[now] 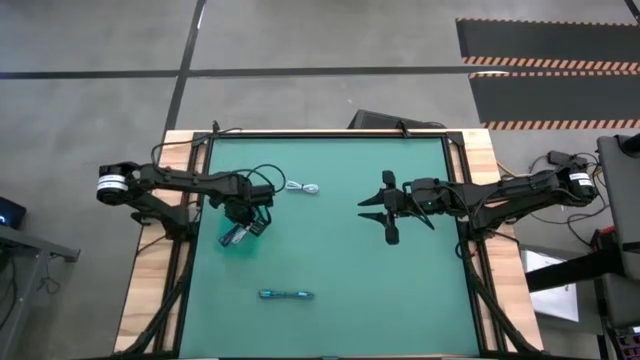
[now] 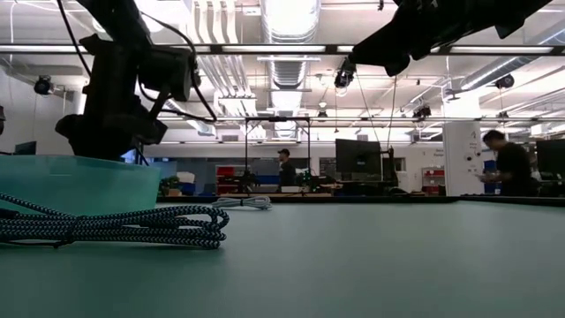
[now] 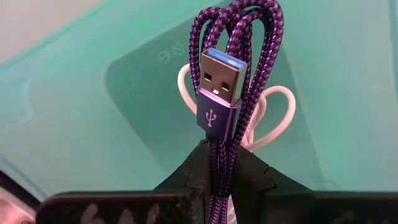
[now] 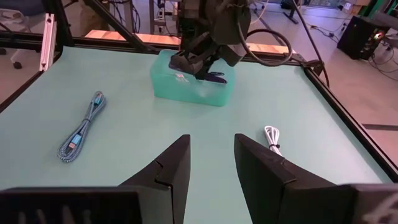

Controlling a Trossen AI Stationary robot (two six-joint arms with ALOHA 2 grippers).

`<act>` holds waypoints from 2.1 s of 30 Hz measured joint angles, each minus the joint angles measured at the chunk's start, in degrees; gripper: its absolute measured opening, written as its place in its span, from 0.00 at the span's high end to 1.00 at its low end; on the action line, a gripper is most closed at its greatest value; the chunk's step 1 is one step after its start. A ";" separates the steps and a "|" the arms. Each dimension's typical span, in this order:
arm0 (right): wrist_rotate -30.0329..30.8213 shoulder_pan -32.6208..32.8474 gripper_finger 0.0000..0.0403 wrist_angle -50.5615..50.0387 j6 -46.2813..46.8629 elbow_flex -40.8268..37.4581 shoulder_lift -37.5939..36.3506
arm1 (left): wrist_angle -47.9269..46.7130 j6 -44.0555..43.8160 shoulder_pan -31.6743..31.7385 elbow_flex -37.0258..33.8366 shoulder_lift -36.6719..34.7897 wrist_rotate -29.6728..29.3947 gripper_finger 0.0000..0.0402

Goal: Pick and place USB-C Cables
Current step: Put the purple charger cable into the green bin, then put the light blue charger cable into the green bin

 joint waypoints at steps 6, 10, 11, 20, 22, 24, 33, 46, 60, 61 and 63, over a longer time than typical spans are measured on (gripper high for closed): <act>0.00 -0.02 0.72 0.02 0.02 0.00 0.00 | 2.02 -0.04 0.00 -1.41 0.00 0.07 0.95; -0.02 -0.02 0.72 0.02 0.04 0.00 0.00 | 3.19 -0.10 0.00 -2.70 0.00 0.08 0.95; -0.02 0.00 0.72 0.02 0.04 0.00 0.00 | 3.30 -0.09 0.00 -2.73 0.00 0.08 0.95; -0.01 -0.02 0.72 0.02 0.08 0.00 0.00 | 3.72 0.00 0.00 -2.75 0.00 0.07 0.94; -0.02 -0.01 0.72 0.02 0.07 0.00 0.00 | 3.97 0.00 0.00 -2.75 0.00 0.04 0.92; -0.02 -0.01 0.72 0.02 0.07 0.00 0.00 | 4.01 0.00 0.00 -2.75 0.00 0.00 0.89; -0.02 0.00 0.72 0.02 0.09 0.00 0.00 | 3.96 0.59 -0.01 -2.11 -0.01 0.01 0.79; -0.02 -0.02 0.72 0.04 0.13 0.00 0.00 | -1.17 4.98 -0.02 1.97 -7.60 1.47 0.78; 0.00 -0.01 0.72 0.20 1.24 0.00 1.85 | 15.69 8.45 -6.48 0.11 -22.33 -9.15 0.78; 0.00 0.00 0.72 0.43 1.52 0.00 2.48 | 17.85 9.78 -7.43 0.07 -22.63 -10.75 0.78; 0.00 0.00 0.72 0.53 1.77 0.00 3.89 | 22.69 13.15 -9.20 -0.14 -22.96 -13.71 0.78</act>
